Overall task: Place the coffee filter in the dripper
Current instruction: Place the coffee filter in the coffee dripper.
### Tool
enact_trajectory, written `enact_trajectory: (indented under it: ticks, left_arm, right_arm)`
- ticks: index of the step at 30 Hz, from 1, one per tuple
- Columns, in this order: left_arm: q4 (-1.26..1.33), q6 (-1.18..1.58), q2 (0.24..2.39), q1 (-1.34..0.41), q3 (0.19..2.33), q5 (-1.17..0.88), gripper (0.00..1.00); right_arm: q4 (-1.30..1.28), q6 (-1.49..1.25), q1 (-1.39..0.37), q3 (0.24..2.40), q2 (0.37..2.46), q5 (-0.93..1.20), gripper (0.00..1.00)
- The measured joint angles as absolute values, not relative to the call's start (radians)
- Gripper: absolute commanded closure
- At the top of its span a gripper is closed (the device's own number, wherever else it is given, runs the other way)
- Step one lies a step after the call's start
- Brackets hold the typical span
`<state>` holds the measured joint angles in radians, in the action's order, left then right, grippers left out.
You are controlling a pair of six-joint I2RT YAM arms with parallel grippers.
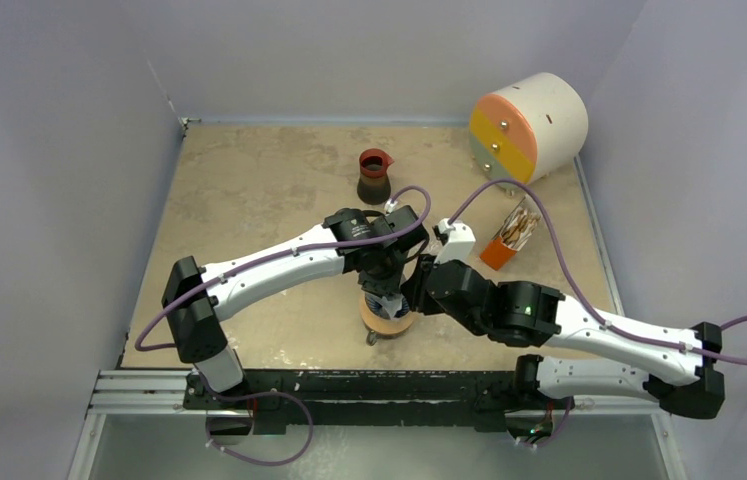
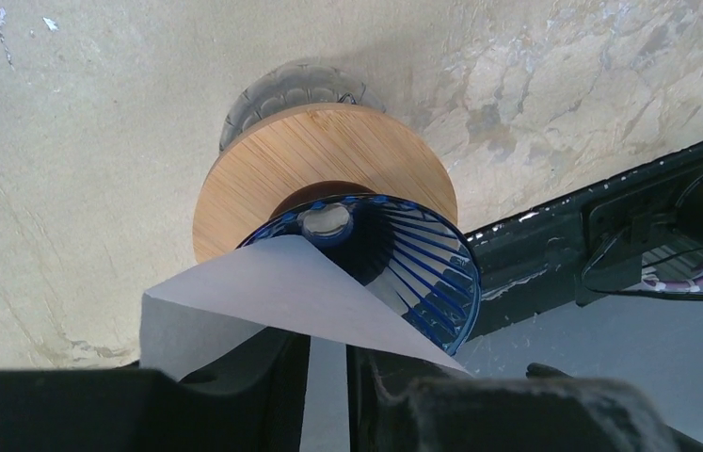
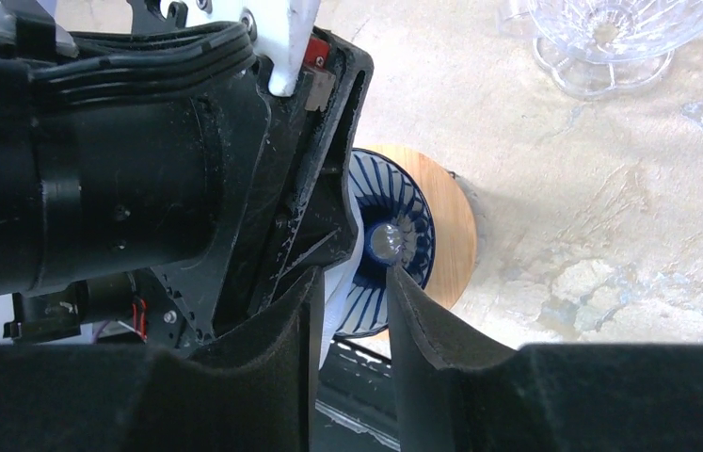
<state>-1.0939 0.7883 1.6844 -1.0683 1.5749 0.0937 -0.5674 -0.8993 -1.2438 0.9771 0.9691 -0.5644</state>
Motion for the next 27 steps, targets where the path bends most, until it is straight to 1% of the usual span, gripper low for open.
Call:
enact_trajectory:
  ticks: [7, 13, 16, 20, 23, 27]
  left_arm:
    - [-1.093, 0.782, 1.684, -1.068, 1.574, 0.085, 0.89]
    - [-1.097, 0.781, 1.683, -1.066, 1.570, 0.081, 0.92]
    - [-1.095, 0.781, 1.681, -1.067, 1.563, 0.081, 0.93]
    - [-1.094, 0.781, 1.681, -1.067, 1.557, 0.076, 0.94]
    - [-1.094, 0.781, 1.681, -1.067, 1.556, 0.074, 0.95]
    - [-1.094, 0.780, 1.681, -1.066, 1.556, 0.073, 0.96]
  right_arm:
    - [-0.543, -0.895, -1.244, 0.978, 0.997, -0.582, 0.70]
    - [-0.526, -0.896, -1.243, 0.978, 1.023, -0.596, 0.82]
    - [-0.521, -0.895, -1.243, 0.978, 1.026, -0.597, 0.85]
    - [-0.517, -0.893, -1.243, 0.978, 1.029, -0.601, 0.92]
    - [-0.516, -0.894, -1.243, 0.978, 1.033, -0.605, 1.00]
    - [-0.516, -0.893, -1.243, 0.978, 1.034, -0.609, 1.00]
